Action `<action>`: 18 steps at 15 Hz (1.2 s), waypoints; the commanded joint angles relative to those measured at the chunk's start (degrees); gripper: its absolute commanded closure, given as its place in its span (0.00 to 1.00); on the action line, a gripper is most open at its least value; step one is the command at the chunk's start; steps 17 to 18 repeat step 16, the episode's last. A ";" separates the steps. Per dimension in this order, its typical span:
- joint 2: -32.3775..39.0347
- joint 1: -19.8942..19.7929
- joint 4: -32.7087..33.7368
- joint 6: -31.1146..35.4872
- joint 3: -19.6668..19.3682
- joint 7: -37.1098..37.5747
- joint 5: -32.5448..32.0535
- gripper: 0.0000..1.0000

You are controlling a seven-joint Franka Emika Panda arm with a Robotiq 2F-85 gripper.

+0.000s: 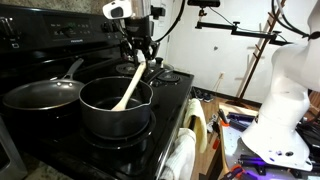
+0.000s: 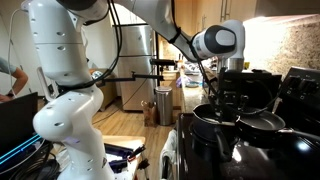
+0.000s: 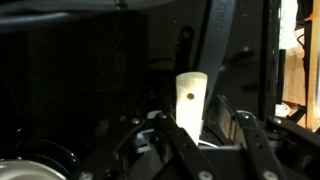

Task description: Pick up the wooden spoon from the pan and put it in the pot.

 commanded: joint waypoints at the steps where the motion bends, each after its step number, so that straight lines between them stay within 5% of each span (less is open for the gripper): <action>1: -0.63 -0.15 -0.15 0.70 0.12 2.28 1.73 0.20; 5: -2.12 -0.54 -0.53 3.87 -0.32 2.02 9.00 0.01; 9: -3.77 -1.16 0.16 7.58 -1.81 1.90 18.07 0.00; 18: -4.59 -1.20 1.07 7.67 -3.29 1.45 17.74 0.00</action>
